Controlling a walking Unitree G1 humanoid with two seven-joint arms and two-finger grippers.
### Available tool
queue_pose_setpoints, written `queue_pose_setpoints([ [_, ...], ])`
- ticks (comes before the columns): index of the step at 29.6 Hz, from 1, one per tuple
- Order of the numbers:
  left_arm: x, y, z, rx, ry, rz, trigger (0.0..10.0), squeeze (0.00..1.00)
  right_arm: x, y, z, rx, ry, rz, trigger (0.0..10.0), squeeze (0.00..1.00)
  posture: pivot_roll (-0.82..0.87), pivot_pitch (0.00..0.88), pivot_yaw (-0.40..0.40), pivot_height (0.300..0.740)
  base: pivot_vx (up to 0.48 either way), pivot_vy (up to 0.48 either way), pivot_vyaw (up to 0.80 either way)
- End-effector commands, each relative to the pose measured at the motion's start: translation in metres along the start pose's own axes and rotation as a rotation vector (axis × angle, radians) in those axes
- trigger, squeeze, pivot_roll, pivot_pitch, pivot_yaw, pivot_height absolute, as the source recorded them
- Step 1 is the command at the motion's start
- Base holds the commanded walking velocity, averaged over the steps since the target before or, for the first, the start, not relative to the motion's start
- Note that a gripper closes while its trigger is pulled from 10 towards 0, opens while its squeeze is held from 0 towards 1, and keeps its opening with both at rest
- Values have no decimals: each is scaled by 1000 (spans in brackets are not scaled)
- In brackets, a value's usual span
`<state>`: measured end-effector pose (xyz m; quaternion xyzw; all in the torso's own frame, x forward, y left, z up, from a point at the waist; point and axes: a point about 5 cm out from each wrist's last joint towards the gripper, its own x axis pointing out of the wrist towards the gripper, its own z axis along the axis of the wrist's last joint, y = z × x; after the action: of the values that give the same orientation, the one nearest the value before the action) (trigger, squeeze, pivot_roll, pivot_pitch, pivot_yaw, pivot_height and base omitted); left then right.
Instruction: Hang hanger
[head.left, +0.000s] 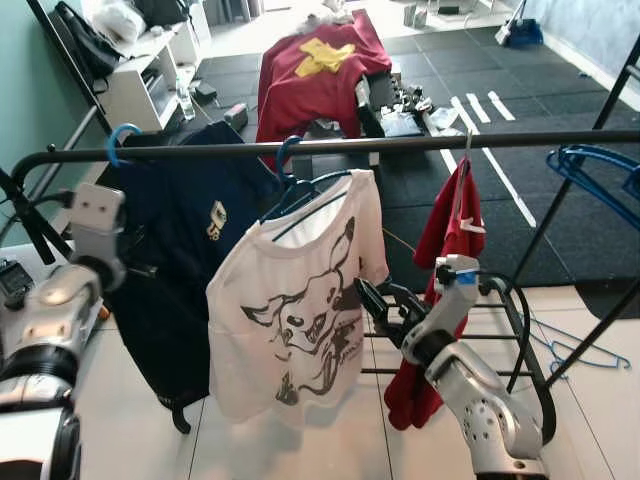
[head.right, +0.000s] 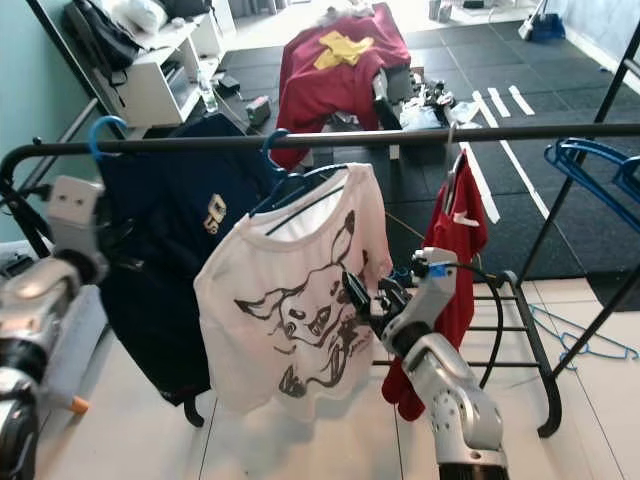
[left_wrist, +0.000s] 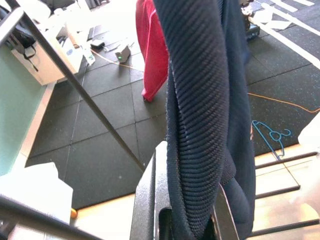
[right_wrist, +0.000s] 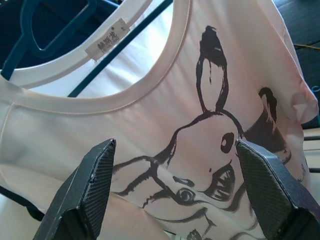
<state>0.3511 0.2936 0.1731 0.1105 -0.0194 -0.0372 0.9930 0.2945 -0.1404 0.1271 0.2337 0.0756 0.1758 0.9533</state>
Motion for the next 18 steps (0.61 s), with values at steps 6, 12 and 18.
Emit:
queue_pose_setpoints([
  [6, -20, 25, 25, 40, -131, 30, 0, 0, 2, -3, -9, 11, 35, -6, 10000, 0, -165, 65, 103, 740, 0, 0, 0],
  [12, -48, 36, 27, 103, -124, -16, 0, 0, 5, -4, -8, 10, 37, 0, 10000, 0, -139, 55, 90, 740, 0, 0, 0],
  [18, -91, 24, 6, 57, -24, -166, 784, 0, 10, -6, -10, 7, 45, 11, 10000, 0, -128, 47, 79, 740, 0, 0, 0],
])
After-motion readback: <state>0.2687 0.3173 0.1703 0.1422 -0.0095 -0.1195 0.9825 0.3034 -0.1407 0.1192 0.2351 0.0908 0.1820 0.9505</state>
